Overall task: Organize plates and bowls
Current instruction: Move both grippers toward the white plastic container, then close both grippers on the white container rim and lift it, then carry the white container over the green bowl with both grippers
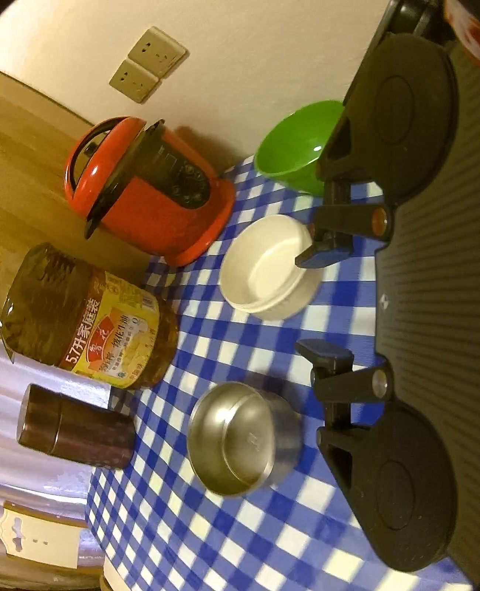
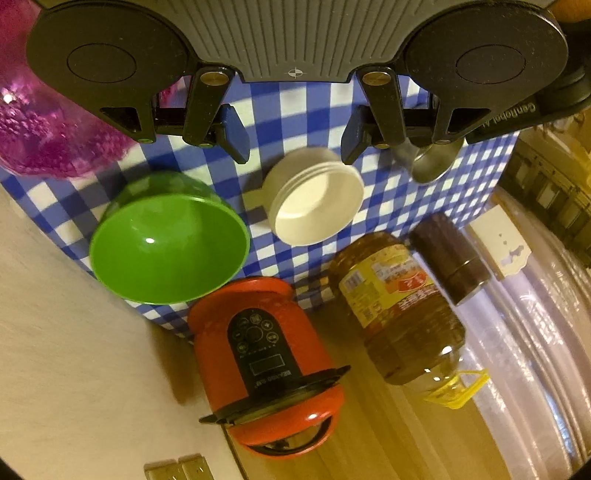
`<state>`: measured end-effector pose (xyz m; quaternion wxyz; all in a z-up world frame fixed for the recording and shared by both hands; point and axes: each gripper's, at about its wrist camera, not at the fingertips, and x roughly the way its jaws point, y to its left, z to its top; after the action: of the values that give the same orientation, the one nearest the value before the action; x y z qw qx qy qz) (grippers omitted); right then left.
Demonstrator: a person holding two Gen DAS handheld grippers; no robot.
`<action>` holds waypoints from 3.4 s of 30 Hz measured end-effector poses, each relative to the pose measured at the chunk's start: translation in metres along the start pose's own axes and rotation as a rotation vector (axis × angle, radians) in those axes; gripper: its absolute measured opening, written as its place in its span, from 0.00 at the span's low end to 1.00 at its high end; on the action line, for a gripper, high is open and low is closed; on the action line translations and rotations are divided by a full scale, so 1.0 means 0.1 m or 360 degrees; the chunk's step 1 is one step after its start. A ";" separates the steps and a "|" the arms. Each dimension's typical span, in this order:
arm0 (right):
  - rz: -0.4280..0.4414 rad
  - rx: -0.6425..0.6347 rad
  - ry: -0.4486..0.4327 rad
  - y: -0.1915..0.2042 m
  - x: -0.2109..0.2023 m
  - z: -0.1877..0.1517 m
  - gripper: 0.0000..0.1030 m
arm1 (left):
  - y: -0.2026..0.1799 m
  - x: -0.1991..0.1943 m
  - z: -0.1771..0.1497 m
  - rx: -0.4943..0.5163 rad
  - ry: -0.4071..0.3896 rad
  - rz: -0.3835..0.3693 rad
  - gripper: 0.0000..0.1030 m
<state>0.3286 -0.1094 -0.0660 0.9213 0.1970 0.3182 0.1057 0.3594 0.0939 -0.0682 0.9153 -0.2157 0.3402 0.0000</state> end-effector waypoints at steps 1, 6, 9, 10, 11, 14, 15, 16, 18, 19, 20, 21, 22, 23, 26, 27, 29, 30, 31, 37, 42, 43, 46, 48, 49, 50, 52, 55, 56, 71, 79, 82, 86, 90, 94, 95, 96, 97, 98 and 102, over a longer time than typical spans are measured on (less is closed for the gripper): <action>0.0010 0.0032 0.0009 -0.02 0.06 0.02 0.54 | 0.00 0.05 0.01 0.0010 0.0000 0.0003 0.37; 0.0032 0.0133 0.0057 -0.07 0.33 0.11 0.54 | -0.02 0.32 0.08 0.0031 0.0006 0.0003 0.36; 0.0035 0.0177 0.0080 -0.09 0.48 0.13 0.50 | -0.03 0.46 0.11 0.0015 -0.0012 -0.0007 0.35; 0.0039 0.0188 0.0083 -0.09 0.53 0.14 0.45 | -0.03 0.52 0.13 0.0005 -0.0010 -0.0016 0.35; 0.0035 0.0200 0.0081 -0.09 0.57 0.15 0.43 | -0.03 0.58 0.14 -0.0006 -0.0003 -0.0021 0.35; -0.0002 0.0225 0.0069 -0.13 0.65 0.18 0.39 | -0.05 0.72 0.17 0.0007 0.0018 -0.0031 0.33; 0.0000 0.0244 0.0071 -0.15 0.67 0.18 0.38 | -0.05 0.77 0.18 0.0004 0.0028 -0.0037 0.32; 0.0002 0.0261 0.0075 -0.17 0.69 0.19 0.37 | -0.05 0.82 0.19 -0.0004 0.0041 -0.0039 0.30; -0.0001 0.0282 0.0081 -0.20 0.72 0.20 0.37 | -0.04 0.92 0.20 -0.0016 0.0063 -0.0022 0.26; 0.0003 0.0293 0.0084 -0.21 0.74 0.21 0.37 | -0.04 0.96 0.20 -0.0007 0.0069 -0.0014 0.21; 0.0006 0.0300 0.0085 -0.22 0.75 0.21 0.37 | -0.04 0.99 0.21 0.0006 0.0073 -0.0014 0.19; 0.0005 0.0303 0.0086 -0.23 0.76 0.22 0.37 | -0.04 1.01 0.21 0.0011 0.0077 -0.0012 0.18; 0.0006 0.0303 0.0087 -0.23 0.77 0.22 0.37 | -0.03 1.02 0.22 0.0014 0.0079 -0.0007 0.16; 0.0010 0.0303 0.0091 -0.23 0.77 0.22 0.37 | -0.02 1.03 0.22 0.0013 0.0082 -0.0006 0.16; 0.0015 0.0299 0.0102 -0.23 0.79 0.22 0.36 | 0.00 1.01 0.23 0.0006 0.0099 -0.0008 0.16; 0.0020 0.0301 0.0107 -0.23 0.79 0.22 0.36 | 0.00 0.99 0.22 0.0022 0.0111 0.0000 0.15; 0.0028 0.0301 0.0114 -0.23 0.79 0.21 0.36 | 0.00 0.95 0.21 0.0056 0.0140 0.0010 0.14; 0.0029 0.0292 0.0117 -0.23 0.79 0.20 0.36 | 0.01 0.92 0.19 0.0068 0.0158 0.0013 0.12; 0.0030 0.0285 0.0123 -0.22 0.79 0.19 0.36 | 0.03 0.89 0.18 0.0067 0.0179 0.0013 0.11; 0.0051 0.0229 0.0160 -0.16 0.84 0.17 0.36 | 0.14 0.72 0.15 0.0060 0.0208 -0.0013 0.11; 0.0024 0.0144 0.0203 -0.10 0.90 0.13 0.22 | 0.22 0.62 0.10 0.0043 0.0215 -0.0007 0.12; 0.0023 0.0141 0.0218 -0.11 0.91 0.12 0.19 | 0.24 0.60 0.09 0.0036 0.0213 -0.0011 0.12; 0.0011 0.0118 0.0254 -0.12 0.94 0.09 0.17 | 0.26 0.57 0.06 0.0029 0.0192 -0.0011 0.14; 0.0006 0.0092 0.0263 -0.11 0.94 0.08 0.17 | 0.24 0.58 0.05 0.0045 0.0164 0.0015 0.14; 0.0003 0.0078 0.0262 -0.11 0.94 0.08 0.17 | 0.23 0.58 0.05 0.0049 0.0152 0.0019 0.14; -0.0002 0.0065 0.0259 -0.10 0.94 0.08 0.17 | 0.23 0.59 0.05 0.0044 0.0146 0.0014 0.14; -0.0007 0.0042 0.0255 -0.08 0.93 0.07 0.17 | 0.23 0.62 0.05 0.0033 0.0160 0.0000 0.14; -0.0016 -0.0005 0.0255 -0.05 0.94 0.07 0.17 | 0.23 0.65 0.04 0.0045 0.0175 0.0013 0.15; -0.0019 -0.0023 0.0253 -0.04 0.94 0.07 0.17 | 0.23 0.66 0.03 0.0047 0.0176 0.0011 0.15; 0.0019 -0.0047 0.0208 0.01 0.83 0.13 0.13 | 0.08 0.47 0.10 0.0114 0.0116 0.0073 0.11; 0.0031 -0.0040 0.0167 -0.01 0.70 0.21 0.12 | -0.06 0.34 0.18 0.0133 0.0069 0.0040 0.11; 0.0043 -0.0029 0.0129 -0.03 0.61 0.26 0.12 | -0.15 0.28 0.22 0.0142 0.0042 0.0019 0.11; 0.0056 -0.0003 0.0073 -0.07 0.49 0.33 0.12 | -0.30 0.23 0.28 0.0156 0.0000 -0.0012 0.11; 0.0043 -0.0006 -0.0002 -0.11 0.34 0.45 0.12 | -0.48 0.18 0.35 0.0177 -0.0049 -0.0074 0.11; 0.0010 -0.0020 -0.0111 -0.17 0.13 0.59 0.12 | -0.70 0.18 0.39 0.0206 -0.0073 -0.0143 0.11; 0.0000 -0.0020 -0.0133 -0.19 0.09 0.61 0.12 | -0.76 0.19 0.40 0.0216 -0.0073 -0.0159 0.11; -0.0012 -0.0015 -0.0151 -0.22 0.06 0.63 0.12 | -0.82 0.20 0.40 0.0226 -0.0070 -0.0174 0.11; -0.0025 -0.0004 -0.0165 -0.26 0.03 0.66 0.12 | -0.88 0.22 0.40 0.0238 -0.0069 -0.0188 0.11; -0.0038 0.0010 -0.0177 -0.31 0.00 0.67 0.12 | -0.93 0.23 0.40 0.0248 -0.0070 -0.0199 0.11; -0.0088 0.0069 -0.0208 -0.49 -0.06 0.73 0.12 | -1.12 0.33 0.36 0.0287 -0.0059 -0.0246 0.11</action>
<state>0.3734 -0.1771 -0.0315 0.9382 0.2144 0.2650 0.0602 0.4237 0.0013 -0.0202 0.9343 -0.1580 0.3043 -0.0972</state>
